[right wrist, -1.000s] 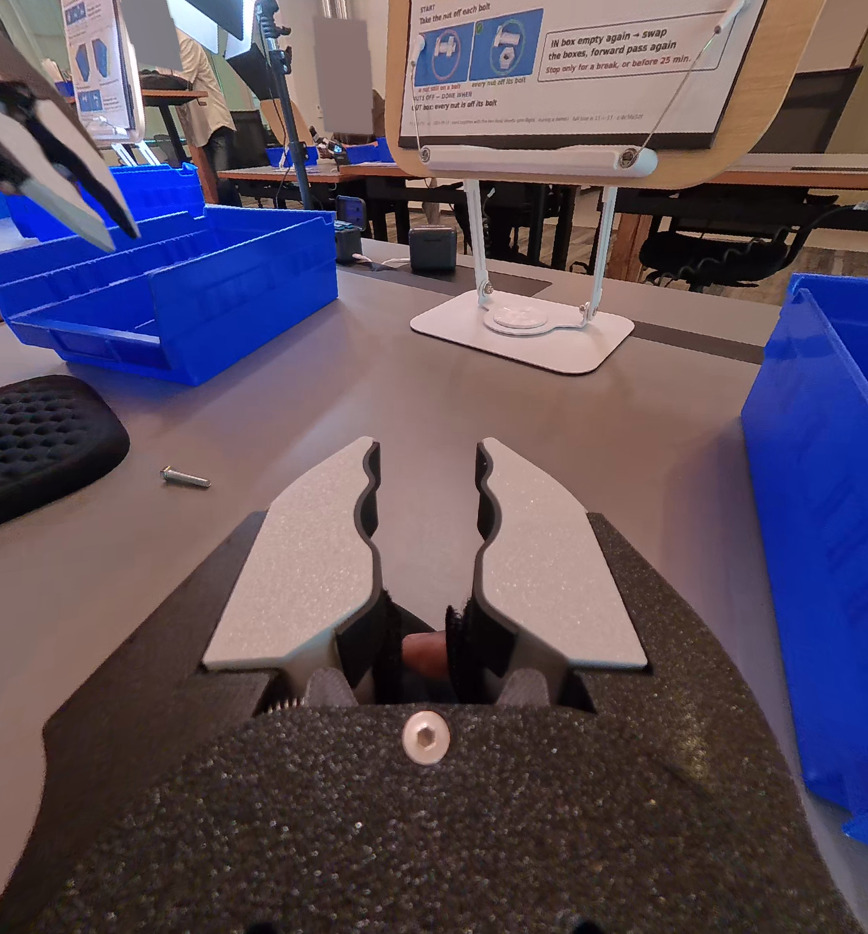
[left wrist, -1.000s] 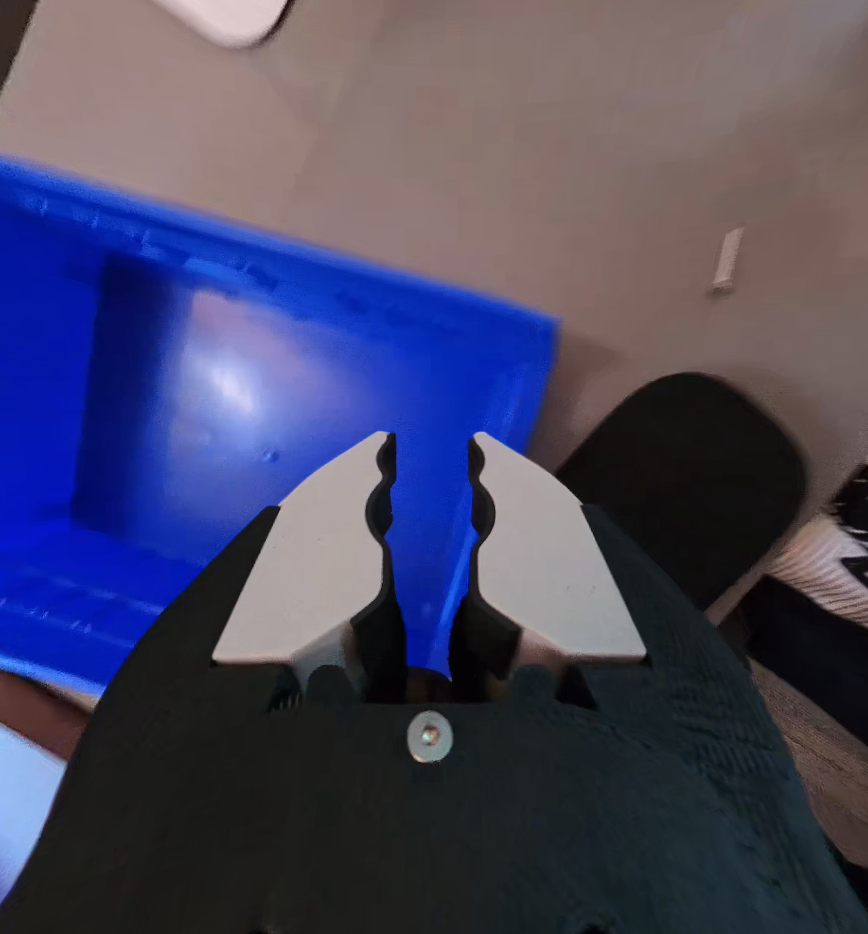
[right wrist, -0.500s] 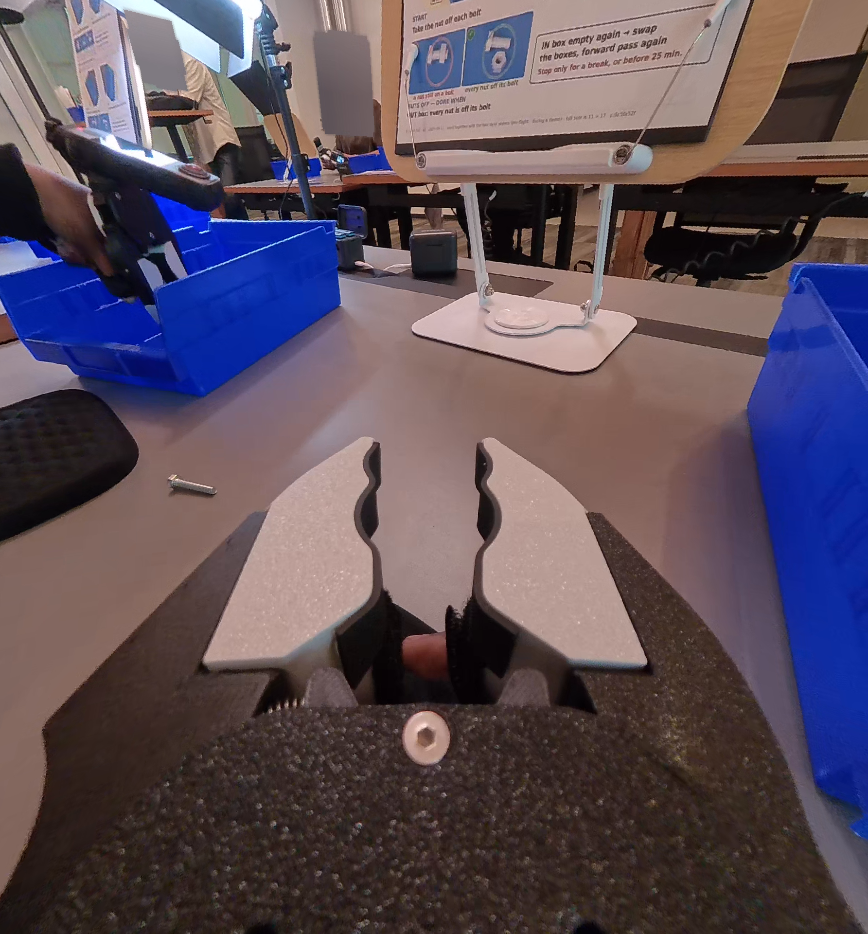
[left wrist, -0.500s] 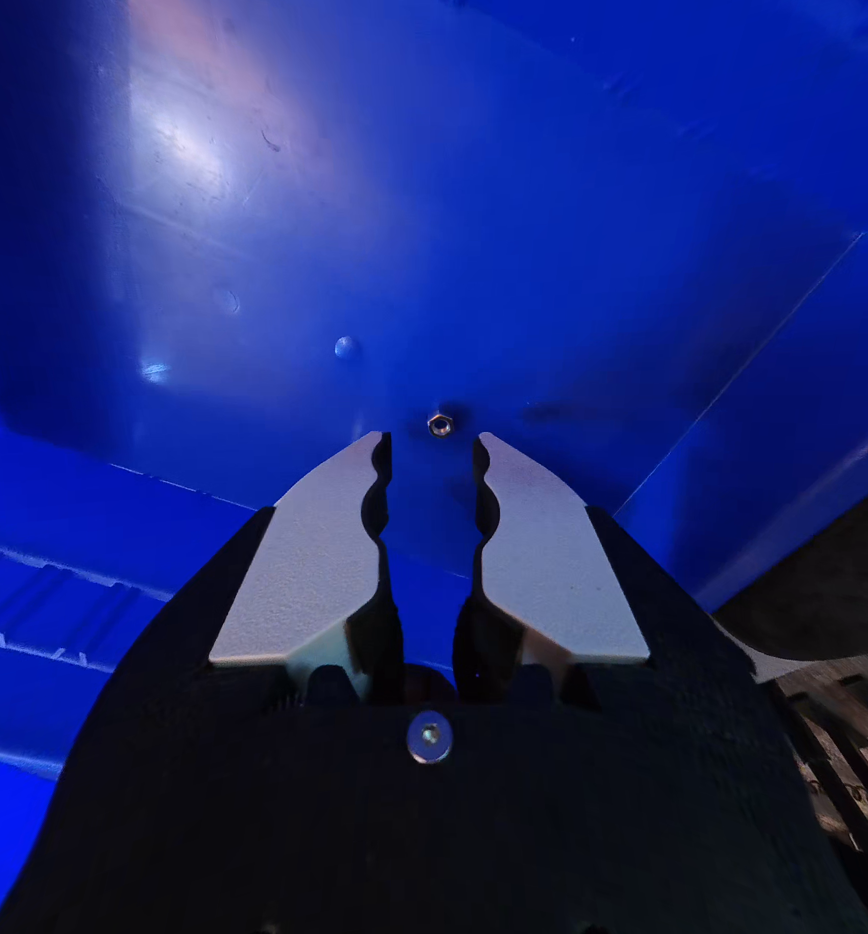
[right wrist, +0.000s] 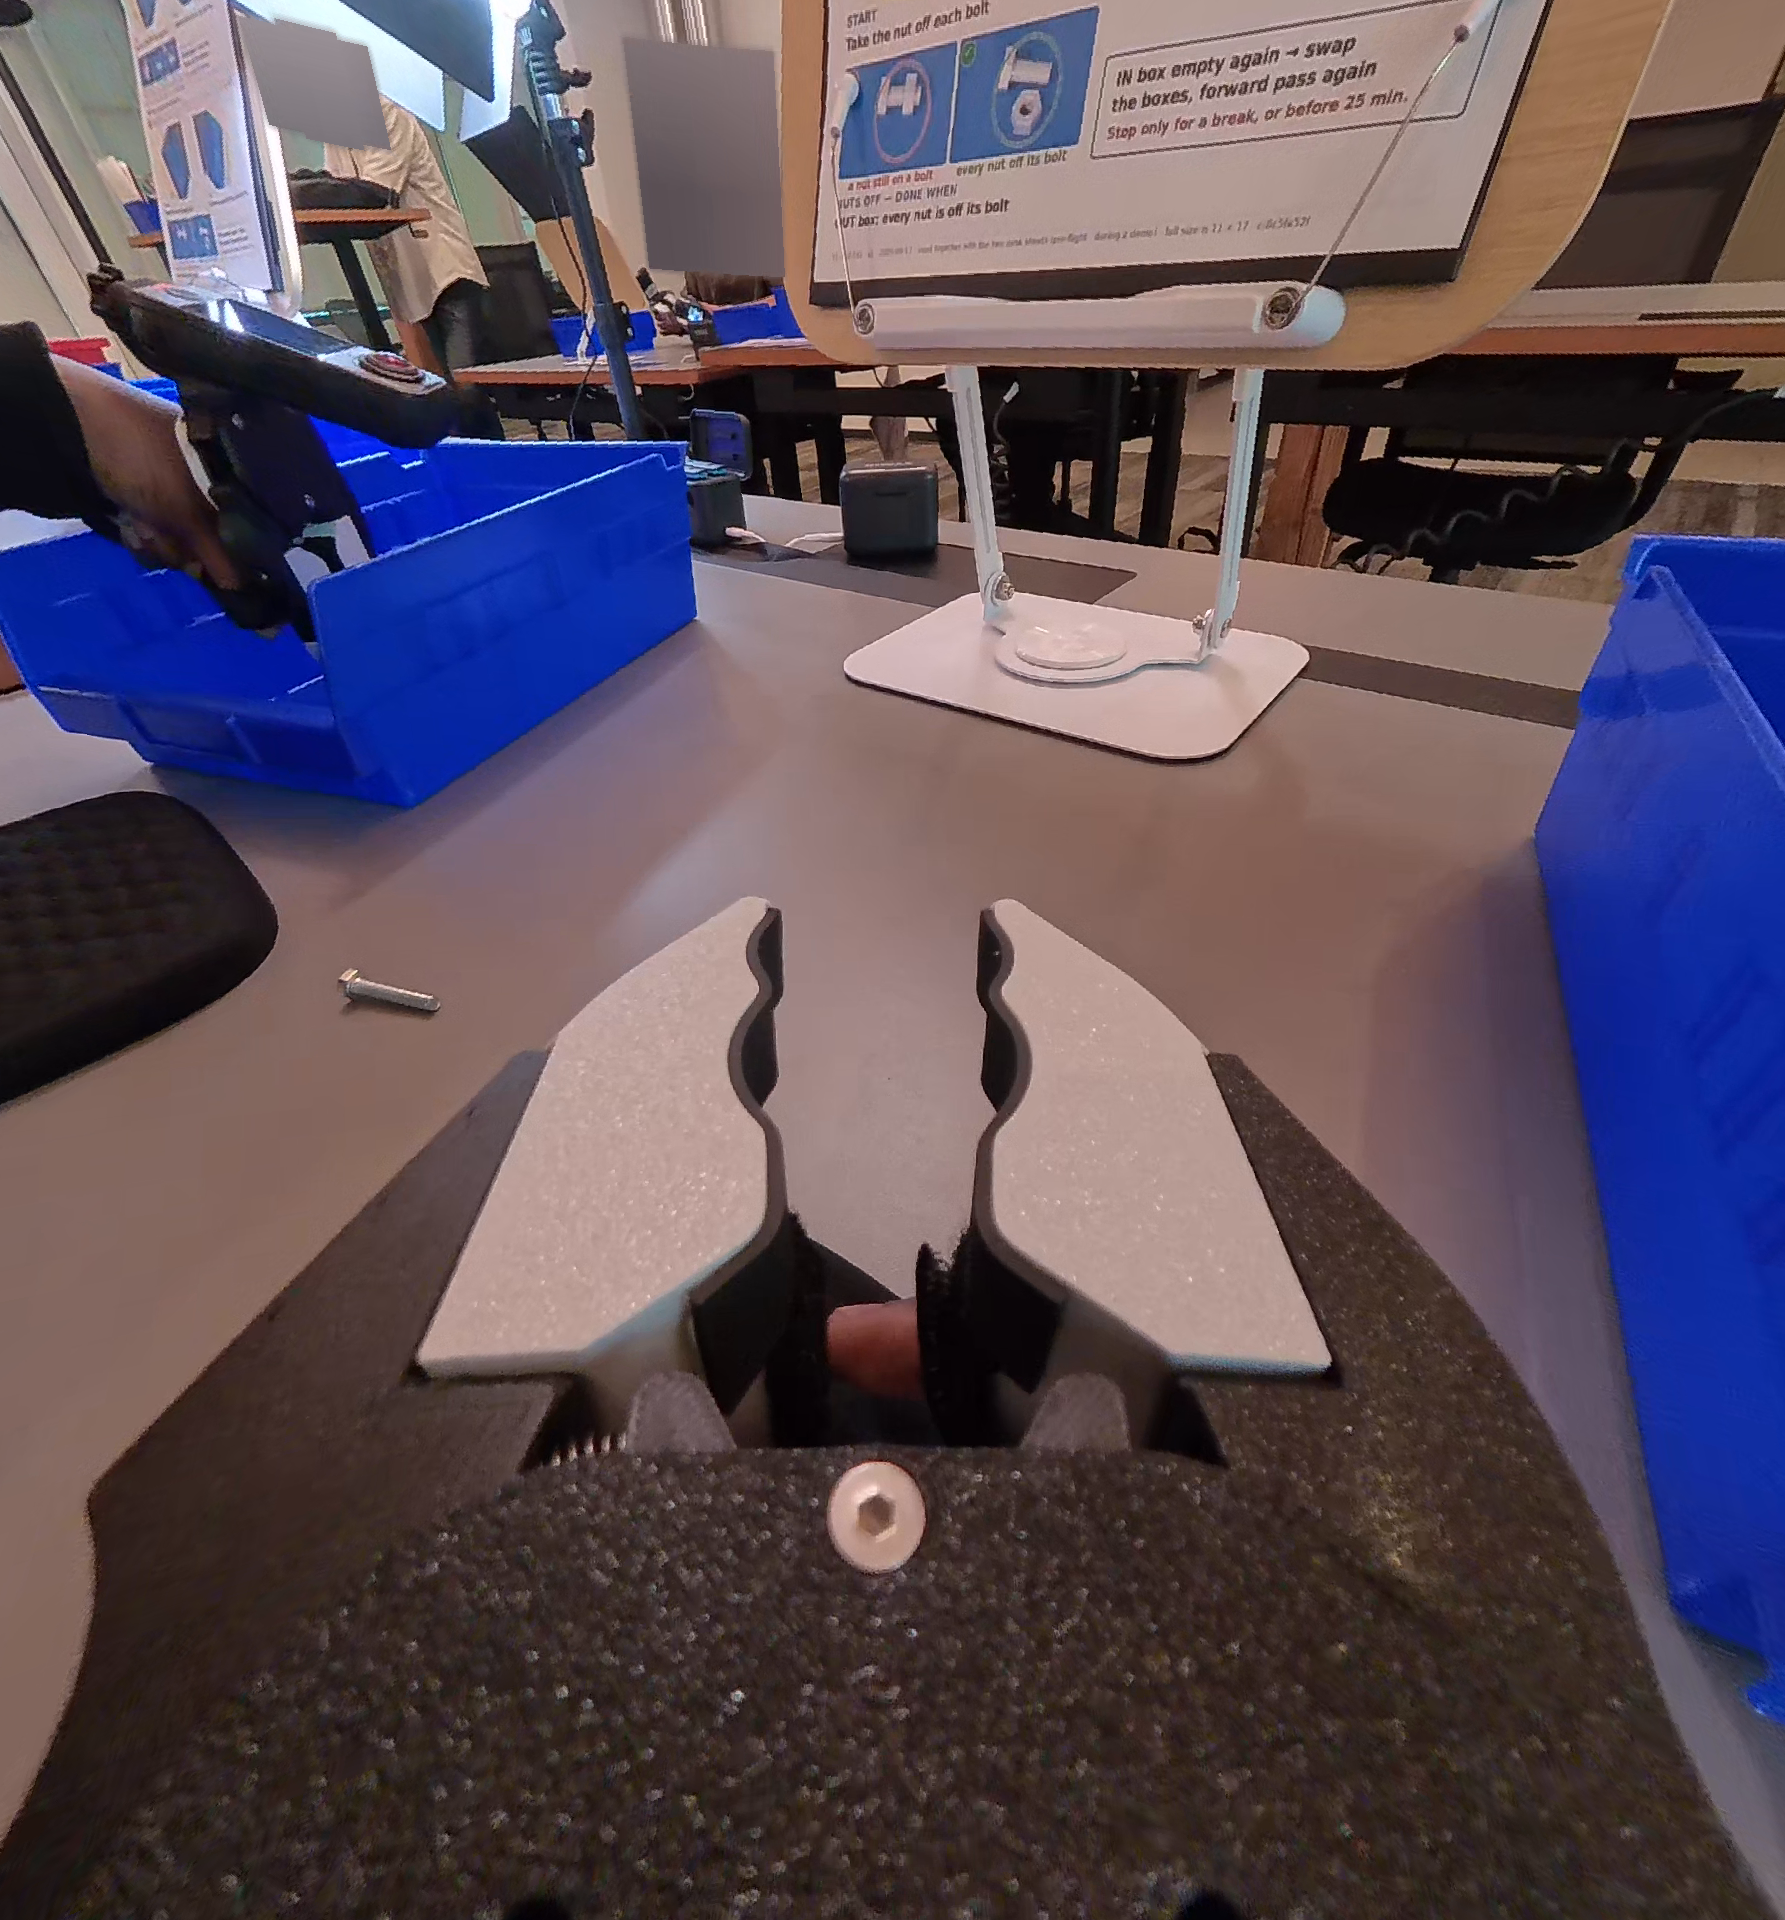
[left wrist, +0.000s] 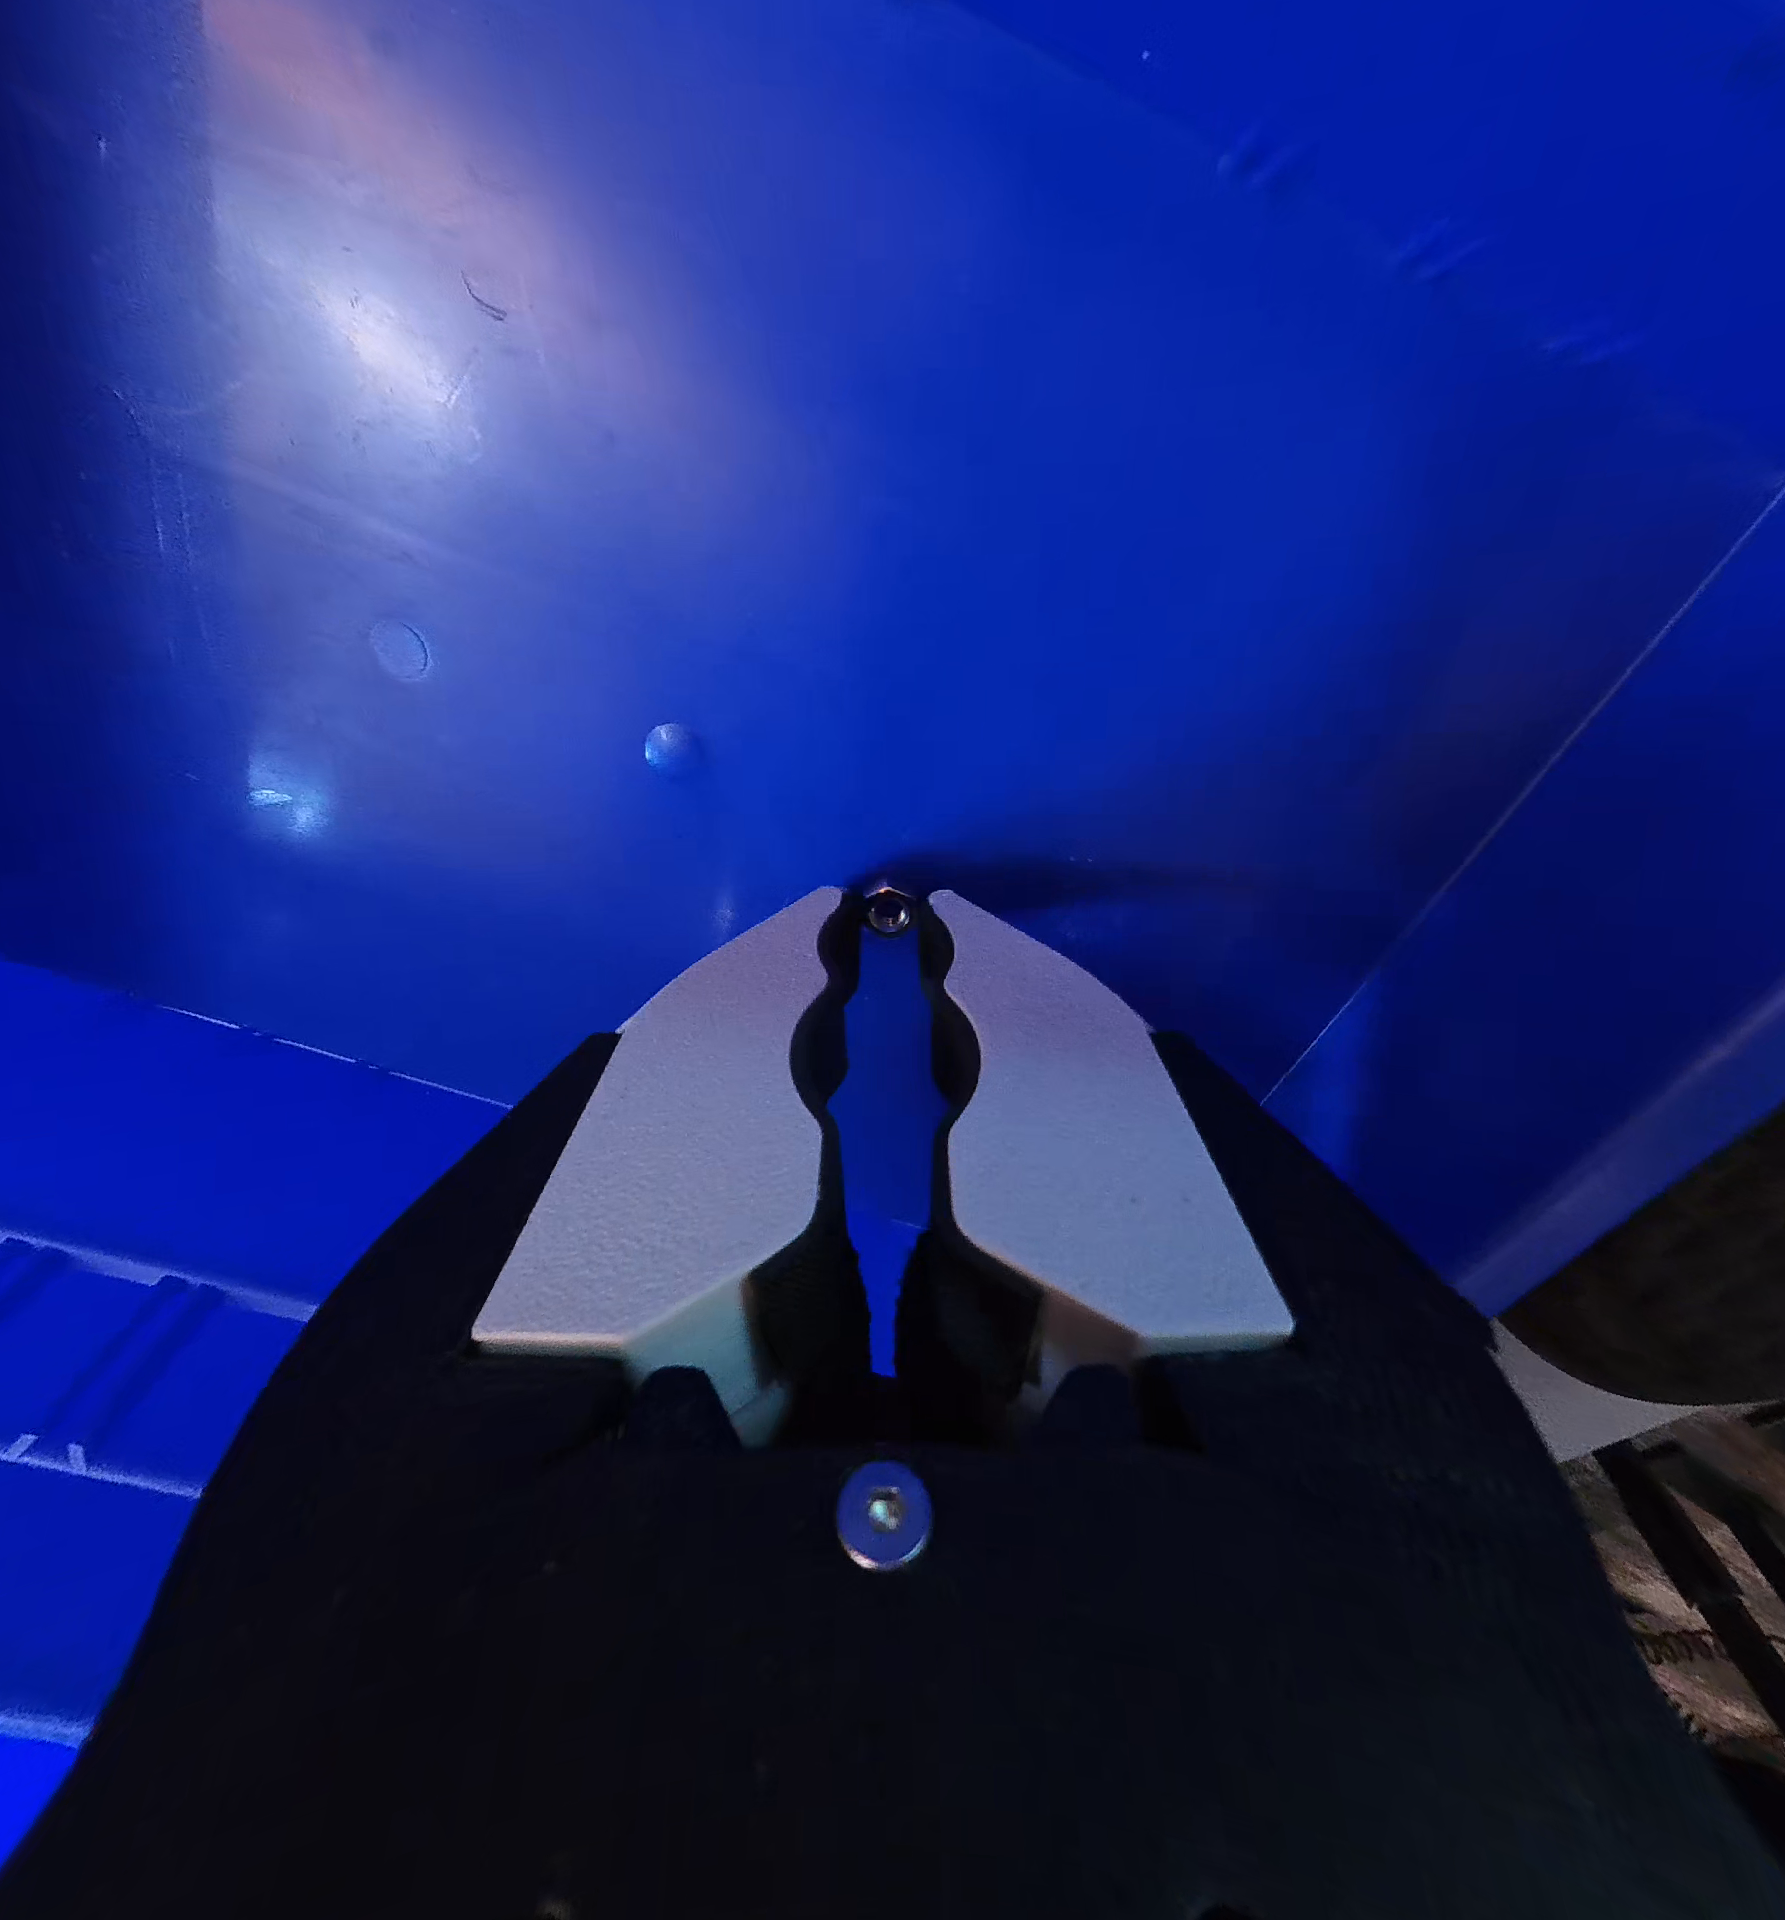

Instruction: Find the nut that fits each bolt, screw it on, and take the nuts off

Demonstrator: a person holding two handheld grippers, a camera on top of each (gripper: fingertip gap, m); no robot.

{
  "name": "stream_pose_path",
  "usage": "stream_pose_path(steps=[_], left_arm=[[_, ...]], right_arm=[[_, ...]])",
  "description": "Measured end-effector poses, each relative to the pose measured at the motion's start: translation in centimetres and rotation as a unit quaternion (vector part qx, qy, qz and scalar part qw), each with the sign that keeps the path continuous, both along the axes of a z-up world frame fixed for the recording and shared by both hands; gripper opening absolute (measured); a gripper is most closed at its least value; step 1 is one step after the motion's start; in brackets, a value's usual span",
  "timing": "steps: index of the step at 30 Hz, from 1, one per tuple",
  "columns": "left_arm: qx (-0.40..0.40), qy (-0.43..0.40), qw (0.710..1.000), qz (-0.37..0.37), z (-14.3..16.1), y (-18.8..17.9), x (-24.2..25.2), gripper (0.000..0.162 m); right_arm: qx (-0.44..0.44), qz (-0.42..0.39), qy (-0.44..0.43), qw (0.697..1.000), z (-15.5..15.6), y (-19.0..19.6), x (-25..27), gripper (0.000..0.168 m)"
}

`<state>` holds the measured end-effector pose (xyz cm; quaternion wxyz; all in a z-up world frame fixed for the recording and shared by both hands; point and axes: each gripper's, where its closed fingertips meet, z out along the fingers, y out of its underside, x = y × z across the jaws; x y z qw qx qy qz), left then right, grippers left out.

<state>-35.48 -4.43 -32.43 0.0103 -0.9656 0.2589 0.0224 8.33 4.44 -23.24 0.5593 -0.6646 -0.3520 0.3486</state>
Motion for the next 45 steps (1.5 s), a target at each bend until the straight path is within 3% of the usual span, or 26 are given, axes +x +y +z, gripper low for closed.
stream_pose_path(steps=[3,8,11,14,17,21,29,40,45], left_arm=[[0.023,0.005,1.000,0.001,1.3,0.4,0.0,0.011],[0.137,-0.009,0.990,-0.028,8.2,1.8,3.1,0.011],[0.200,-0.048,0.975,-0.083,12.3,1.7,8.2,0.010],[0.224,-0.095,0.955,-0.170,14.0,0.5,15.3,0.010],[0.208,-0.119,0.936,-0.259,12.6,-1.3,22.3,0.011],[0.156,-0.129,0.921,-0.333,7.9,-2.9,28.4,0.010],[0.070,-0.115,0.921,-0.365,1.1,-3.5,31.6,0.010],[0.054,-0.108,0.921,-0.371,-0.3,-3.9,32.0,0.016],[0.097,-0.123,0.933,-0.323,0.9,-3.7,31.0,0.023]], right_arm=[[-0.001,0.000,0.003,1.000,0.1,0.0,0.1,0.036],[-0.005,0.001,0.001,1.000,-0.1,0.1,0.0,0.036],[-0.003,0.001,-0.003,1.000,-0.2,0.0,-0.1,0.036],[-0.002,0.001,-0.006,1.000,-0.2,0.0,-0.1,0.036],[0.000,0.001,-0.006,1.000,-0.2,0.0,-0.1,0.036],[0.003,0.002,-0.004,1.000,-0.1,-0.1,-0.1,0.036],[0.003,0.001,0.000,1.000,0.0,-0.1,0.0,0.035],[0.002,0.001,0.004,1.000,0.1,0.0,0.0,0.035],[0.004,0.001,0.006,1.000,0.2,-0.1,0.1,0.035]])
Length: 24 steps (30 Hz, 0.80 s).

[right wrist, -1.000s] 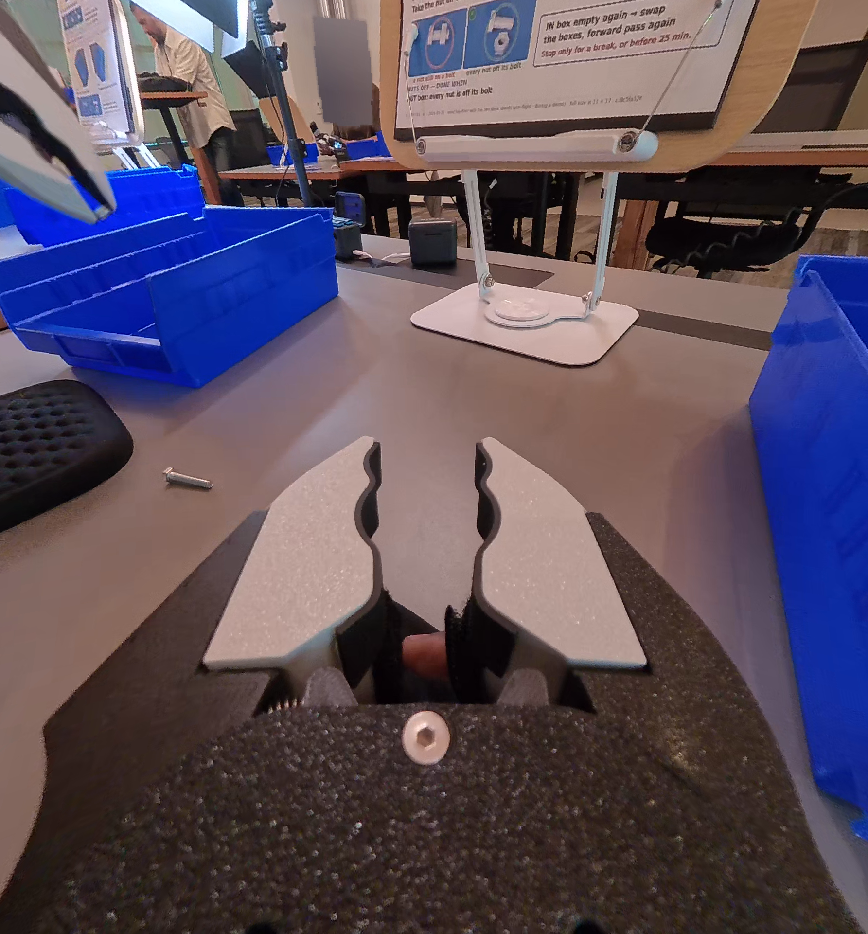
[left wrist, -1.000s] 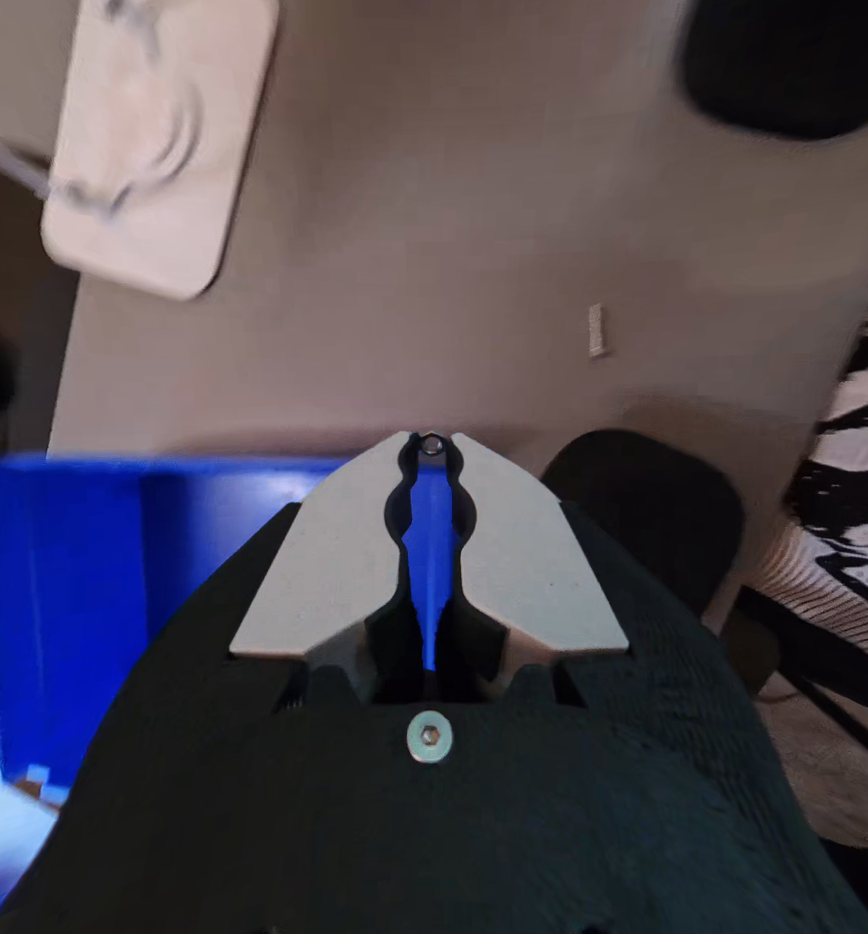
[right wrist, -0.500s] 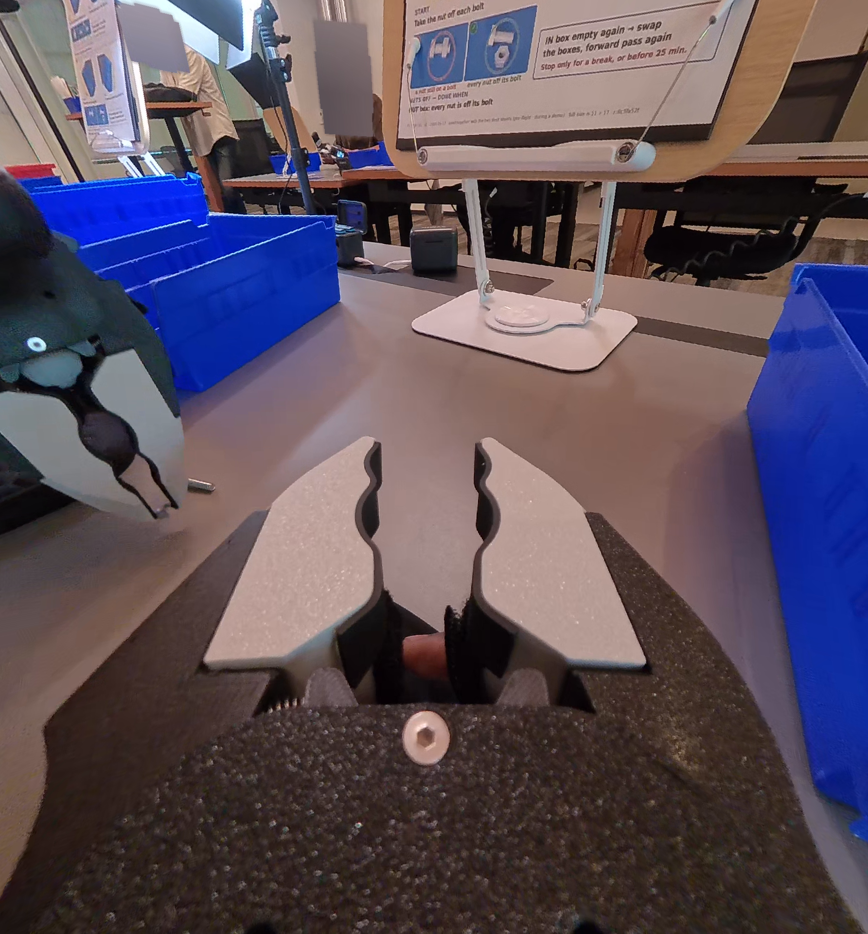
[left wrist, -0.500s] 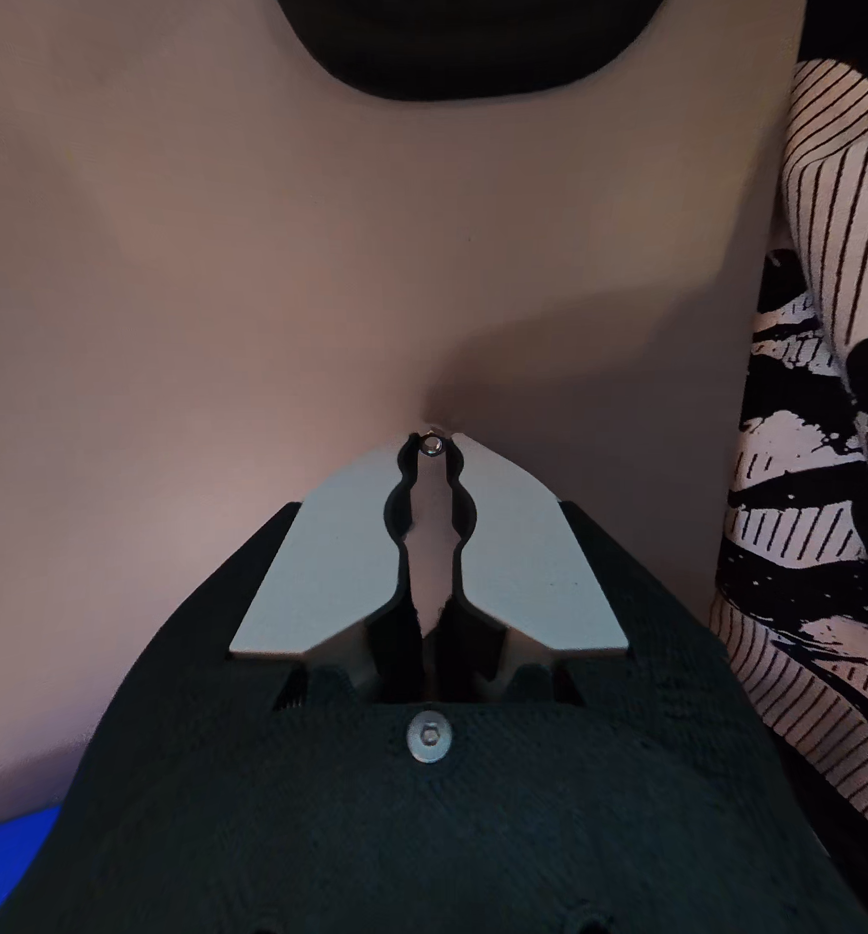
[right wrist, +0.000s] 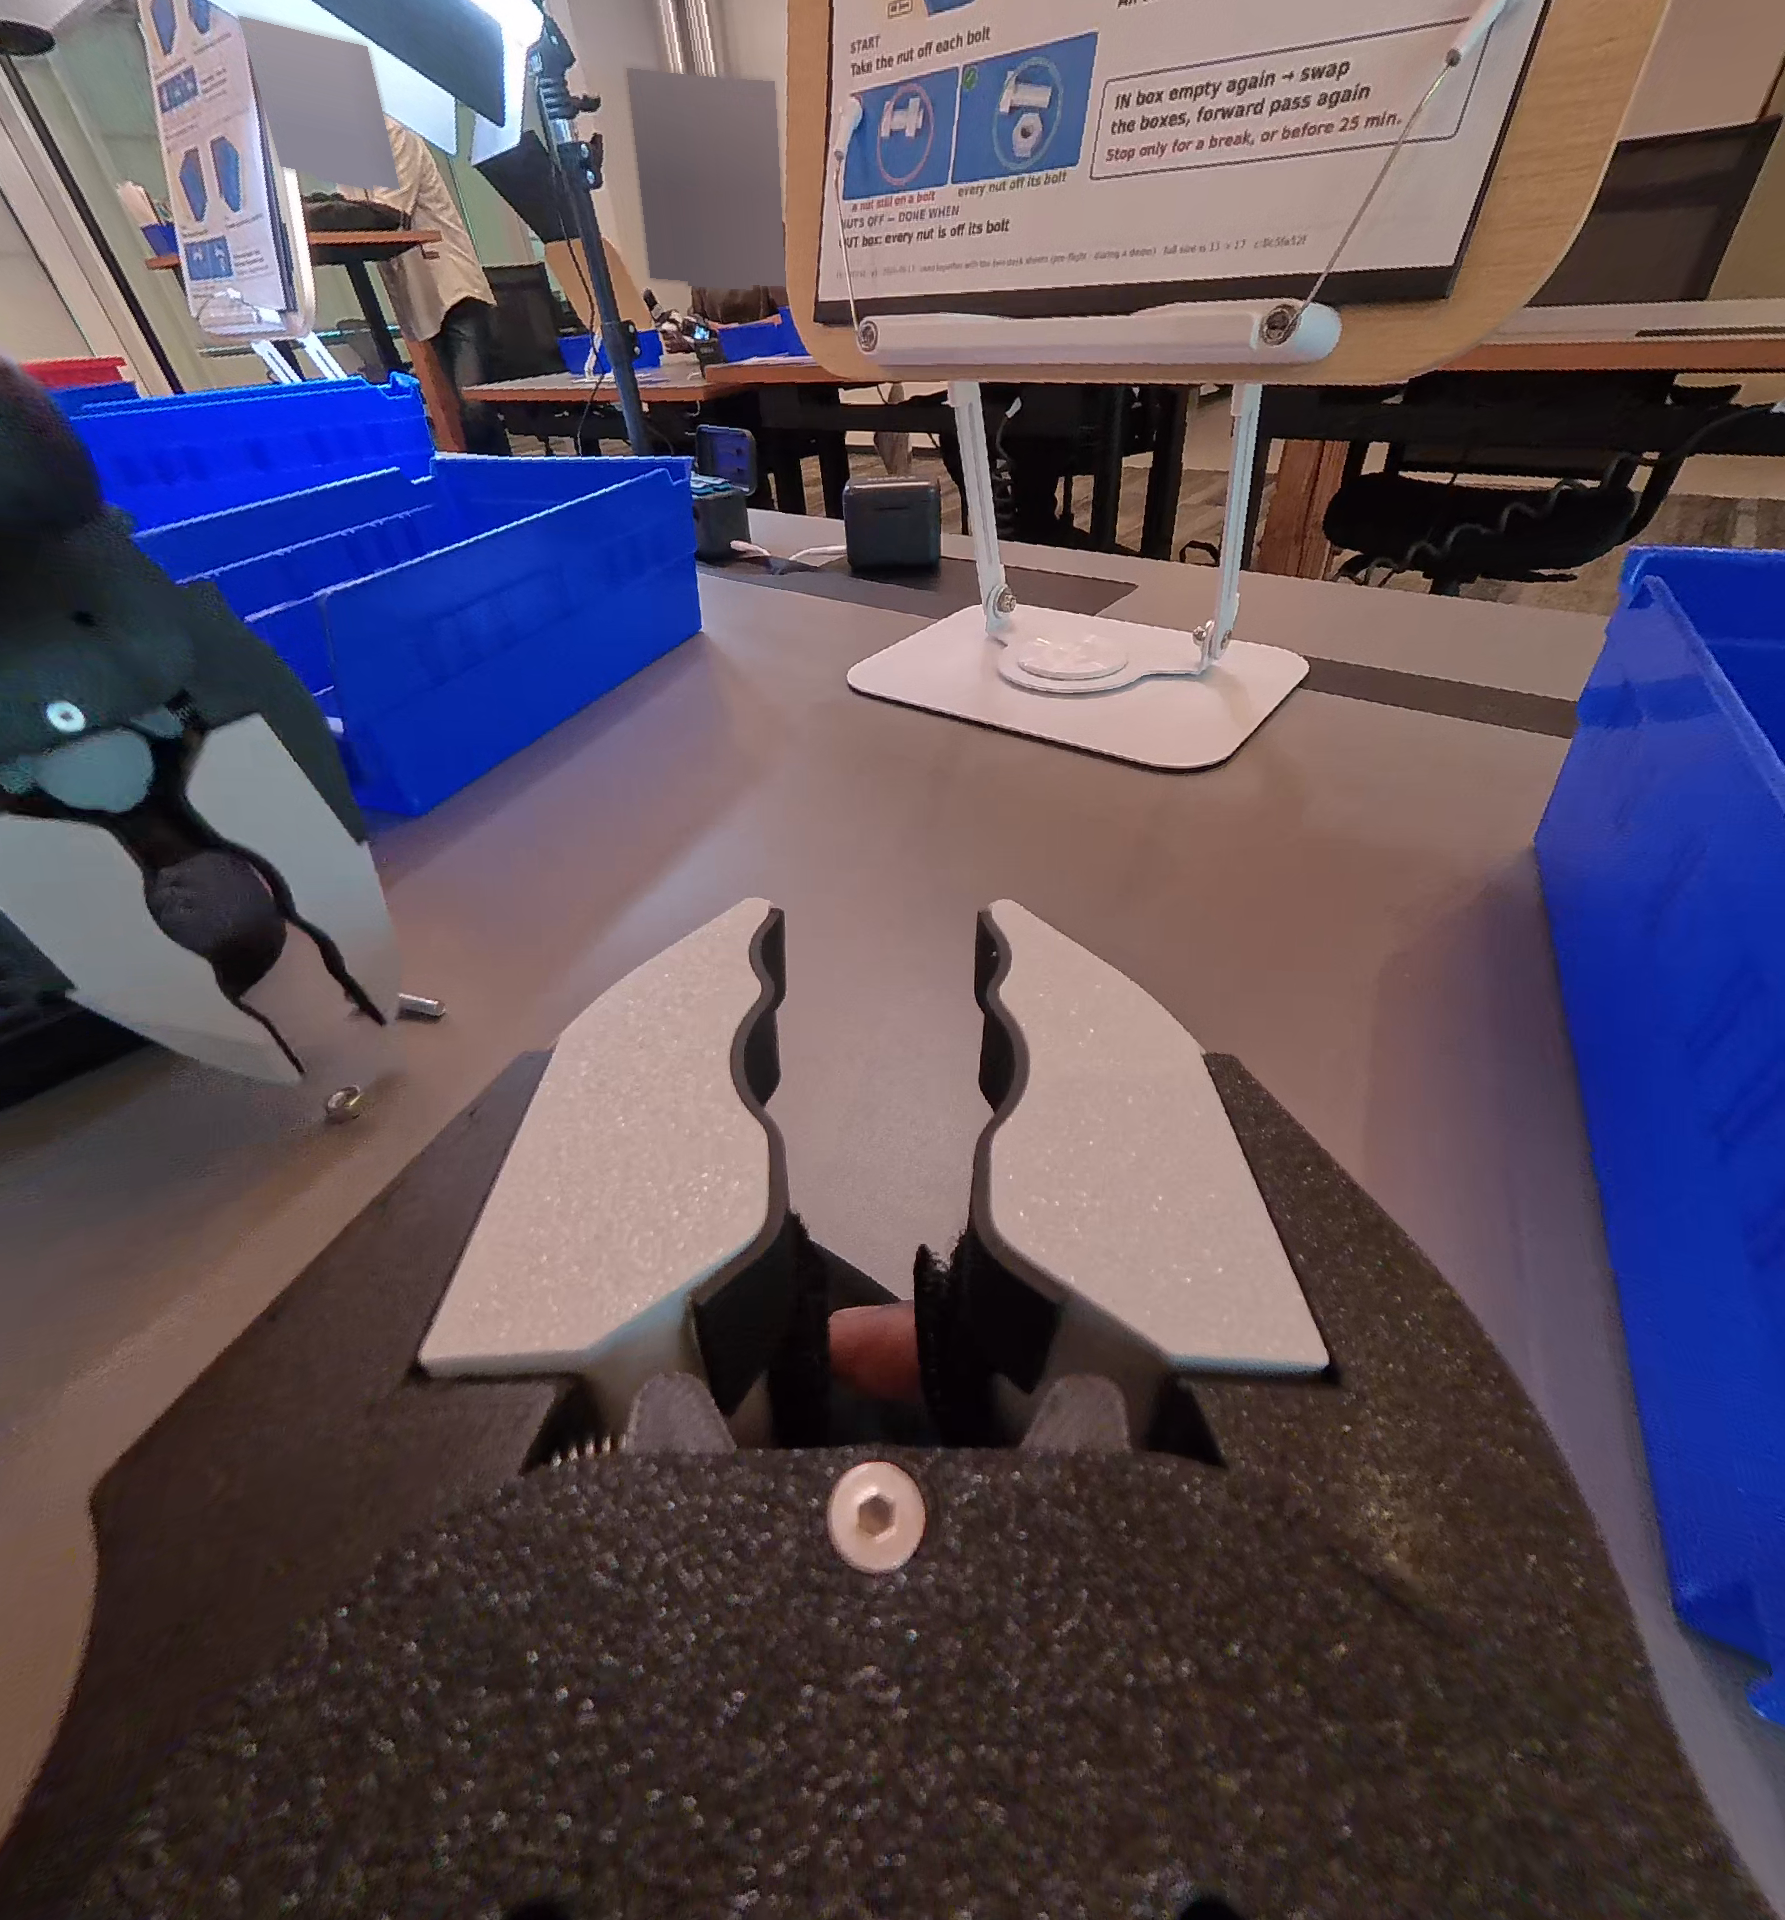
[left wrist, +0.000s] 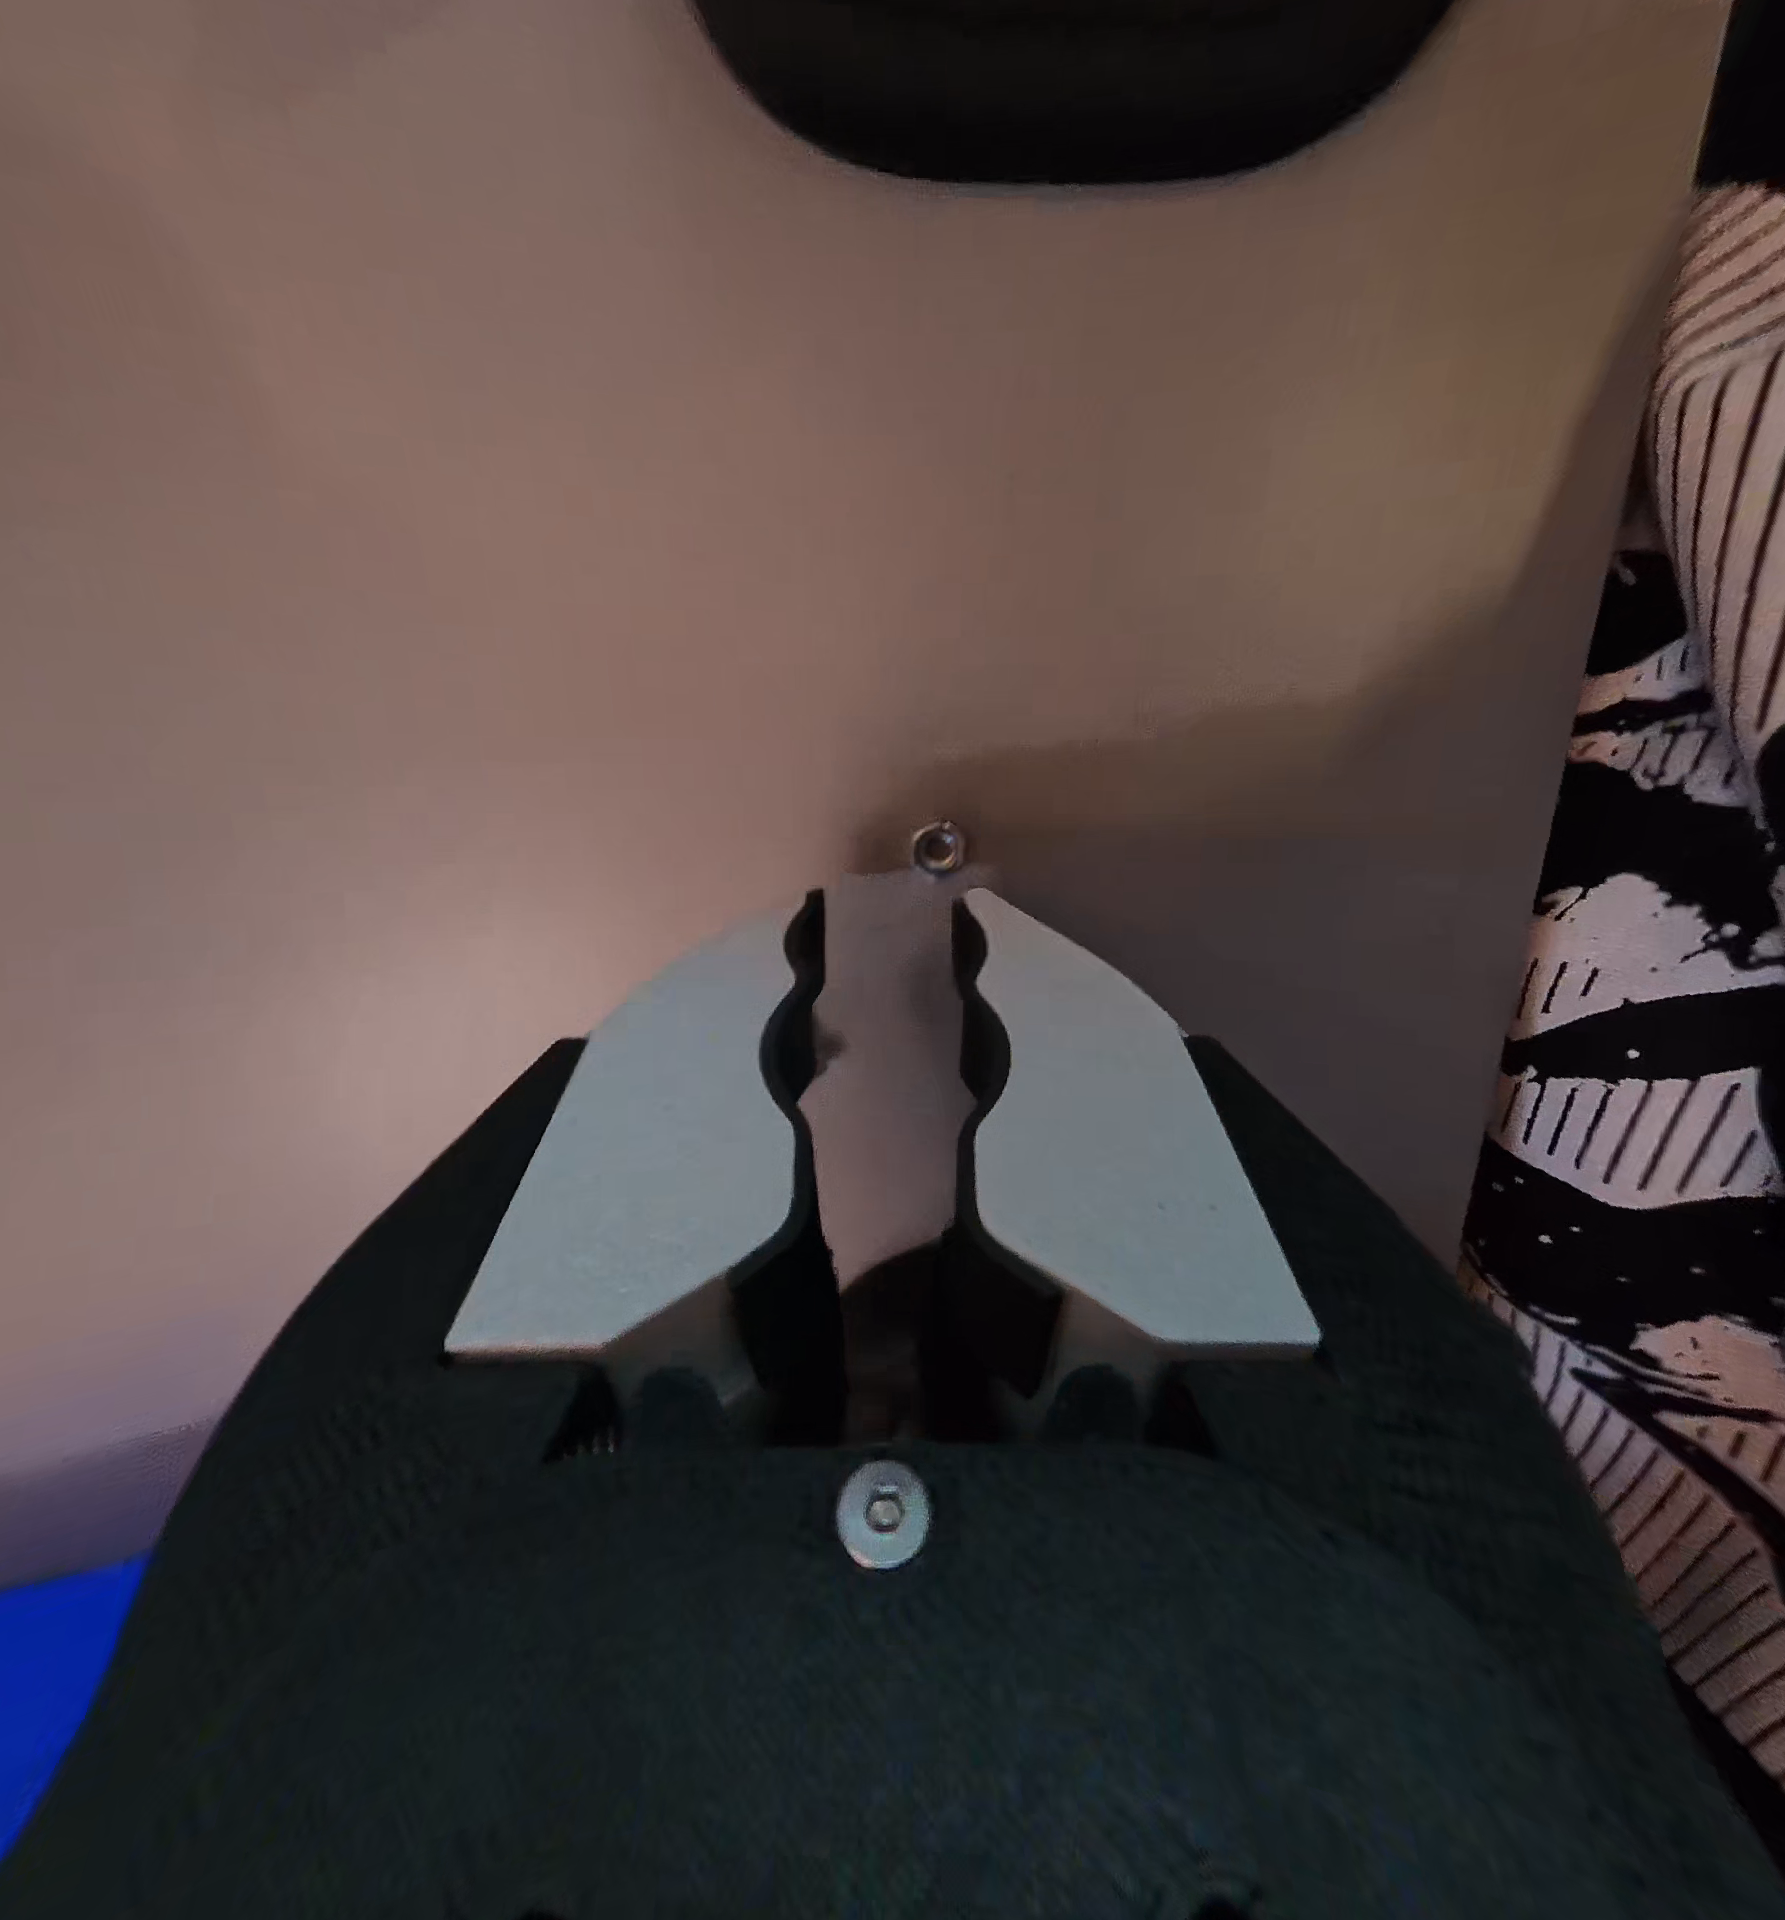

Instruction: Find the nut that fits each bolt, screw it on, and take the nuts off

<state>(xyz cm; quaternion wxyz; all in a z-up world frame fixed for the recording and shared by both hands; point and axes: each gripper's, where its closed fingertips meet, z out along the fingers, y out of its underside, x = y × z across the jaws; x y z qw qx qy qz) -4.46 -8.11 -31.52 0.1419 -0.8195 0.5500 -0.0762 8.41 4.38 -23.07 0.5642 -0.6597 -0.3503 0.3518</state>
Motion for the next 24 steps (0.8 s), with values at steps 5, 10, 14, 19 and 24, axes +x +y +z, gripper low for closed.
stream_pose_path(steps=[5,10,14,19,24], left_arm=[[0.043,-0.047,0.990,0.124,1.4,0.2,-3.2,0.024],[0.053,-0.059,0.983,0.167,0.4,0.3,-4.3,0.022],[0.041,-0.054,0.984,0.163,-0.4,0.3,-4.2,0.022],[0.030,-0.049,0.984,0.168,-1.1,0.5,-4.3,0.018],[0.024,-0.053,0.984,0.171,-1.2,0.5,-4.2,0.018]], right_arm=[[-0.001,0.001,-0.004,1.000,-0.1,0.0,-0.1,0.035],[0.004,-0.001,-0.006,1.000,-0.1,0.0,-0.1,0.035],[0.003,-0.001,-0.005,1.000,-0.1,0.0,0.0,0.035],[0.001,-0.001,-0.004,1.000,-0.1,0.0,0.0,0.035],[-0.001,-0.001,-0.001,1.000,-0.1,0.1,0.0,0.035]])
